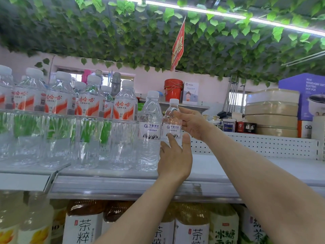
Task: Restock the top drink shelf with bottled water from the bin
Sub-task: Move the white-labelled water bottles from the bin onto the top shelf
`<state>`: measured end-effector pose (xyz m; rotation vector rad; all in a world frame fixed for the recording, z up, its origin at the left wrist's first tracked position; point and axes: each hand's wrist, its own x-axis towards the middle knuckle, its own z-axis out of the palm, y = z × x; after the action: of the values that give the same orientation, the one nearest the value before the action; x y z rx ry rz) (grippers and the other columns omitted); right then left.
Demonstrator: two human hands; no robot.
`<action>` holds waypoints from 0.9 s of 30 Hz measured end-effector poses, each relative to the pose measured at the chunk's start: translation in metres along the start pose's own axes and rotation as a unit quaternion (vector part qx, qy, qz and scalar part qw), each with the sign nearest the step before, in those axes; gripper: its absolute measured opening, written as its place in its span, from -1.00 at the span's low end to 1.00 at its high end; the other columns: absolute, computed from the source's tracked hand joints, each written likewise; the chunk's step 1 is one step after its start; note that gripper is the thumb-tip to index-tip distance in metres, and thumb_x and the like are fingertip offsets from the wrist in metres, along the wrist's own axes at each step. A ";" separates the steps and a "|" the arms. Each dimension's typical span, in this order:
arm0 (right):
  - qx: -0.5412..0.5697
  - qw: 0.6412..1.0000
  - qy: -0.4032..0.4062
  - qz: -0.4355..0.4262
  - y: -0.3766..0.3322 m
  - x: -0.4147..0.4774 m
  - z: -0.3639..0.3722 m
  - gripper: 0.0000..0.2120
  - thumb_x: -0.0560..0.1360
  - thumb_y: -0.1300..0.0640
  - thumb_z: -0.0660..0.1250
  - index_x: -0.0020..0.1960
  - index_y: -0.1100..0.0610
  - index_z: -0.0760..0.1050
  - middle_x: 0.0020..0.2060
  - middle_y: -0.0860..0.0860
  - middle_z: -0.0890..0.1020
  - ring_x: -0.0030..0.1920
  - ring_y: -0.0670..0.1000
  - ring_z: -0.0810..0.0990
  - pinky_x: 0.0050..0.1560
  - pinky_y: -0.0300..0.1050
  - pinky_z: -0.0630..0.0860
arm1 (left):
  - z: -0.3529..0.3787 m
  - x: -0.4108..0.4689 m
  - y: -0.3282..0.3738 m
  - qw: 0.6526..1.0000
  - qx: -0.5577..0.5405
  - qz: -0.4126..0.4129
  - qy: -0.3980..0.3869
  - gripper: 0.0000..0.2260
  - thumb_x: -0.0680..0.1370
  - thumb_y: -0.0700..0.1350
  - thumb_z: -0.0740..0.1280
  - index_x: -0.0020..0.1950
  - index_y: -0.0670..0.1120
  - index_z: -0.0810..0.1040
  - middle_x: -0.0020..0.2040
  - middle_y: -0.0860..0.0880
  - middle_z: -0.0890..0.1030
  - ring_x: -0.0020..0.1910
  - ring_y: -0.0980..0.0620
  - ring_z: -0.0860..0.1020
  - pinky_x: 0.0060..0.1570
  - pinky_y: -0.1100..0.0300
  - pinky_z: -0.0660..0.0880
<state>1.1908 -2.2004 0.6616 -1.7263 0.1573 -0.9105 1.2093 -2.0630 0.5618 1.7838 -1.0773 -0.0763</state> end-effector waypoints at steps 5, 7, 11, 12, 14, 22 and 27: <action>-0.012 1.000 0.012 -0.004 0.000 0.000 0.004 -0.62 0.55 0.14 0.45 0.36 0.13 0.59 0.17 0.09 0.71 0.26 0.14 0.65 0.40 0.20 0.48 | 0.003 0.000 -0.001 1.000 -0.002 -0.002 0.008 -0.18 0.46 0.46 -0.30 0.63 0.05 -0.22 0.63 -0.17 -0.16 0.61 -0.13 -0.10 0.52 -0.12 -0.03; -0.016 1.000 0.018 -0.002 0.000 -0.001 0.004 -0.62 0.55 0.13 0.45 0.35 0.12 0.59 0.17 0.08 0.71 0.26 0.14 0.65 0.41 0.20 0.47 | 0.003 0.002 -0.002 1.000 -0.007 0.001 0.009 -0.21 0.49 0.45 -0.28 0.63 0.05 -0.22 0.63 -0.16 -0.16 0.61 -0.13 -0.10 0.52 -0.13 -0.03; -0.019 1.000 0.015 -0.004 -0.001 -0.005 0.005 -0.67 0.55 0.12 0.44 0.31 0.09 0.62 0.13 0.05 0.73 0.20 0.11 0.68 0.36 0.14 0.52 | 0.003 0.001 -0.002 1.000 -0.009 0.005 0.011 -0.23 0.52 0.43 -0.26 0.63 0.05 -0.21 0.63 -0.17 -0.15 0.61 -0.13 -0.09 0.52 -0.13 -0.02; -0.023 1.000 0.014 -0.005 -0.001 -0.005 0.005 -0.67 0.56 0.12 0.44 0.32 0.09 0.62 0.13 0.05 0.73 0.20 0.11 0.68 0.32 0.11 0.54 | 0.003 0.001 -0.002 1.000 -0.011 0.007 0.011 -0.23 0.52 0.43 -0.26 0.63 0.05 -0.21 0.63 -0.17 -0.15 0.61 -0.13 -0.09 0.51 -0.13 -0.02; -0.027 1.000 0.014 -0.007 -0.001 -0.006 0.005 -0.65 0.57 0.11 0.43 0.34 0.10 0.60 0.15 0.06 0.72 0.22 0.12 0.67 0.25 0.04 0.60 | 0.003 0.000 -0.003 1.000 -0.016 0.011 0.010 -0.23 0.51 0.43 -0.26 0.63 0.05 -0.20 0.63 -0.16 -0.14 0.61 -0.12 -0.10 0.51 -0.14 -0.02; -0.044 0.999 0.026 0.017 -0.002 -0.016 0.014 -0.65 0.59 -0.01 0.41 0.35 0.04 0.58 0.17 -0.04 0.70 0.13 0.02 0.69 -0.13 -0.22 0.61 | 0.002 0.001 -0.005 0.999 -0.032 0.019 0.027 -0.23 0.53 0.42 -0.22 0.63 0.02 -0.15 0.64 -0.14 -0.12 0.61 -0.10 -0.09 0.52 -0.09 -0.02; -0.115 0.989 0.090 0.031 -0.022 -0.057 0.004 -0.50 0.62 -0.10 0.34 0.47 0.12 0.43 0.32 0.05 0.59 0.23 0.02 0.57 0.13 -0.03 0.53 | -0.009 -0.014 0.003 0.993 -0.060 0.083 0.057 -0.34 0.64 0.28 -0.08 0.62 -0.10 0.06 0.63 -0.09 0.06 0.61 -0.02 0.01 0.56 -0.04 0.02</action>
<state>1.1463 -2.1594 0.6527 -1.8376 0.4472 -1.0340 1.2037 -2.0467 0.5627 1.5672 -1.1107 0.0593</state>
